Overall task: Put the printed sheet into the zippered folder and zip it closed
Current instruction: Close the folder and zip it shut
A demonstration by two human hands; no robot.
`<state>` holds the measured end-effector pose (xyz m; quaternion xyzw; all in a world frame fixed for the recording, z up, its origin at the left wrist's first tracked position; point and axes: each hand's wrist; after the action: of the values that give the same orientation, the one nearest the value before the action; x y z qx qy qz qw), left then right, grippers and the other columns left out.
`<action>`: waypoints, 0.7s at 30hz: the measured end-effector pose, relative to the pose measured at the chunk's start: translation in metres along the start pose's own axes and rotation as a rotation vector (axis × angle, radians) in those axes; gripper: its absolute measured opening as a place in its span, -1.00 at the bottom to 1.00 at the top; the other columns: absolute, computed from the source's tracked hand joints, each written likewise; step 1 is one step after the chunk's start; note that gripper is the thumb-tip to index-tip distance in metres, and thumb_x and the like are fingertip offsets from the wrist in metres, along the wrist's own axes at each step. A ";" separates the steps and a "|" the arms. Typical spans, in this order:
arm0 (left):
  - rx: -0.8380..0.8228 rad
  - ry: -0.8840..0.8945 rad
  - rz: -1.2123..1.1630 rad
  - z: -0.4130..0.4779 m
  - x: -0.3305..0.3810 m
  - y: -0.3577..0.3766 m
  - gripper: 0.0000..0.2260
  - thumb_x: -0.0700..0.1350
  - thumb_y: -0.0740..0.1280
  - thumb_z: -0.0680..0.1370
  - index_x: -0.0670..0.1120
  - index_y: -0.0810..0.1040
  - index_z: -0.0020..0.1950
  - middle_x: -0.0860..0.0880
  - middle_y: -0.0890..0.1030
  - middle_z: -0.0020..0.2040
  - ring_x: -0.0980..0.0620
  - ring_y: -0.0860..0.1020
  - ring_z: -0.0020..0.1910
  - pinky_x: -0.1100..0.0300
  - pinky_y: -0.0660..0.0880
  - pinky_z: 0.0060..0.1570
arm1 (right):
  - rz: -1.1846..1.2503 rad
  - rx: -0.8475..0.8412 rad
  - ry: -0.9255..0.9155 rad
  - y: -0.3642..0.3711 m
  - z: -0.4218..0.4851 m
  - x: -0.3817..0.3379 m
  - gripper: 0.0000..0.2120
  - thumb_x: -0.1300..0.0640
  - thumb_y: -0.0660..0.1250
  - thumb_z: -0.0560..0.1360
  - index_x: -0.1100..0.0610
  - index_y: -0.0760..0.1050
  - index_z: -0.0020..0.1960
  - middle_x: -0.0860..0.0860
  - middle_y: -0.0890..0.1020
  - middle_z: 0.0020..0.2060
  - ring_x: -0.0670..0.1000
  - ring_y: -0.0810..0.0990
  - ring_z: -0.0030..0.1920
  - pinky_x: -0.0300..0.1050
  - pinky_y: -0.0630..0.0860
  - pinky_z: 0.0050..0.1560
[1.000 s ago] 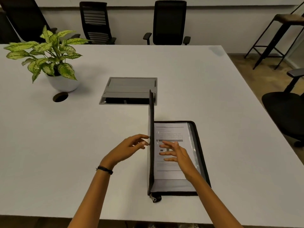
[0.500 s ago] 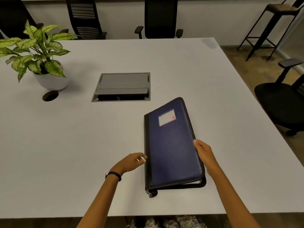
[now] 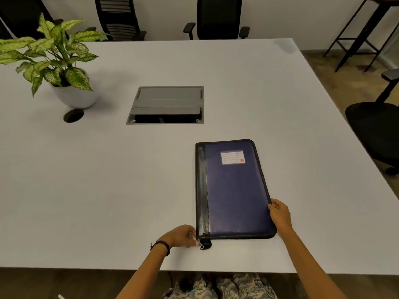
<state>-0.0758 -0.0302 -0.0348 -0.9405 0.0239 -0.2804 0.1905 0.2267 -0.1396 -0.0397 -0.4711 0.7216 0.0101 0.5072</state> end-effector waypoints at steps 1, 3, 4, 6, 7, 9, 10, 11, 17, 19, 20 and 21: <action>-0.002 0.001 -0.017 0.000 0.000 0.004 -0.82 -0.06 0.38 0.50 -0.09 0.47 0.01 0.05 0.52 -0.19 0.08 0.48 -0.17 0.28 0.42 -0.09 | -0.013 0.012 -0.002 0.001 -0.001 0.002 -0.70 0.30 0.14 0.56 0.26 0.42 0.27 0.22 0.54 0.21 0.24 0.51 0.17 0.15 0.48 0.23; 0.009 0.008 -0.047 0.001 -0.002 0.009 -0.85 -0.08 0.39 0.48 -0.08 0.44 -0.13 0.05 0.50 -0.27 0.15 0.45 -0.29 0.32 0.40 -0.17 | -0.047 0.048 -0.029 0.002 -0.007 0.006 -0.72 0.33 0.14 0.55 0.29 0.45 0.23 0.24 0.56 0.17 0.25 0.53 0.13 0.11 0.49 0.17; 0.020 0.016 -0.060 0.001 -0.002 0.010 -0.85 -0.12 0.39 0.48 -0.05 0.42 -0.21 0.07 0.46 -0.32 0.18 0.40 -0.34 0.34 0.36 -0.21 | -0.071 0.080 -0.060 0.003 -0.010 0.008 -0.73 0.36 0.14 0.54 0.32 0.46 0.20 0.26 0.57 0.14 0.26 0.54 0.09 0.07 0.50 0.12; 0.039 0.032 -0.097 0.000 -0.004 0.013 -0.77 -0.21 0.35 0.47 0.02 0.38 -0.30 0.09 0.38 -0.38 0.18 0.33 -0.37 0.34 0.32 -0.23 | -0.128 0.171 -0.150 0.006 -0.018 0.010 -0.75 0.41 0.16 0.51 0.35 0.48 0.15 0.29 0.56 0.11 0.27 0.54 0.05 0.03 0.51 0.05; 0.045 0.038 -0.118 -0.001 -0.006 0.015 -0.76 -0.23 0.35 0.47 0.01 0.37 -0.29 0.10 0.38 -0.38 0.18 0.33 -0.36 0.35 0.32 -0.22 | -0.150 0.205 -0.202 0.009 -0.023 0.011 -0.75 0.43 0.18 0.50 0.34 0.48 0.15 0.28 0.53 0.12 0.26 0.53 0.06 0.04 0.51 0.06; 0.052 0.047 -0.158 -0.002 -0.009 0.020 -0.81 -0.23 0.38 0.48 -0.05 0.38 -0.16 0.10 0.45 -0.33 0.18 0.39 -0.33 0.39 0.35 -0.21 | -0.181 0.190 -0.326 0.016 -0.032 0.009 -0.72 0.43 0.20 0.48 0.28 0.48 0.17 0.24 0.50 0.12 0.19 0.51 0.09 0.01 0.50 0.07; 0.057 0.050 -0.176 -0.003 -0.011 0.022 -0.81 -0.23 0.39 0.48 -0.07 0.38 -0.11 0.09 0.47 -0.30 0.18 0.41 -0.31 0.40 0.37 -0.20 | -0.202 0.148 -0.397 0.022 -0.039 0.008 -0.72 0.42 0.21 0.49 0.25 0.49 0.16 0.21 0.50 0.11 0.15 0.51 0.09 -0.03 0.50 0.07; 0.068 0.053 -0.191 -0.003 -0.012 0.024 -0.80 -0.23 0.40 0.48 -0.09 0.37 -0.09 0.08 0.47 -0.29 0.18 0.42 -0.31 0.40 0.37 -0.19 | -0.227 0.093 -0.466 0.028 -0.045 0.006 -0.73 0.41 0.21 0.49 0.23 0.50 0.15 0.17 0.51 0.09 0.10 0.51 0.08 -0.08 0.50 0.06; 0.125 0.042 -0.287 -0.005 -0.010 0.025 -0.75 -0.30 0.41 0.44 -0.02 0.40 -0.24 0.00 0.56 -0.28 0.13 0.51 -0.29 0.30 0.46 -0.20 | -0.335 -0.374 -0.598 0.072 -0.083 -0.001 -0.82 0.26 0.20 0.55 0.14 0.54 0.07 -0.03 0.55 -0.09 -0.09 0.54 -0.19 -0.28 0.47 -0.18; 0.094 0.021 -0.365 -0.008 -0.009 0.023 -0.79 -0.27 0.43 0.45 -0.04 0.44 -0.19 -0.14 0.63 -0.16 0.06 0.57 -0.27 0.28 0.49 -0.20 | -0.397 -0.591 -0.579 0.083 -0.091 -0.002 -0.82 0.22 0.20 0.55 0.12 0.55 0.07 0.01 0.61 -0.14 -0.11 0.55 -0.26 -0.24 0.51 -0.19; 0.084 0.020 -0.375 -0.009 -0.009 0.023 -0.82 -0.25 0.42 0.46 -0.04 0.45 -0.17 -0.18 0.63 -0.13 0.06 0.57 -0.26 0.28 0.48 -0.21 | -0.437 -0.683 -0.566 0.087 -0.094 -0.004 -0.82 0.21 0.20 0.55 0.11 0.55 0.06 0.04 0.65 -0.16 -0.14 0.55 -0.30 -0.27 0.52 -0.21; 0.077 0.021 -0.381 -0.010 -0.009 0.023 -0.84 -0.24 0.41 0.48 -0.04 0.45 -0.15 -0.18 0.64 -0.13 0.06 0.57 -0.26 0.29 0.46 -0.23 | -0.481 -0.746 -0.558 0.091 -0.097 -0.005 -0.82 0.18 0.20 0.55 0.12 0.56 0.05 0.08 0.67 -0.17 -0.15 0.55 -0.32 -0.31 0.52 -0.25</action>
<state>-0.0875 -0.0534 -0.0400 -0.9171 -0.1633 -0.3217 0.1697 0.0937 -0.1337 -0.0312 -0.7515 0.3780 0.2747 0.4658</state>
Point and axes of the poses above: each hand's wrist, its own z-axis towards the middle knuckle, its own y-axis out of the palm, x = y × z
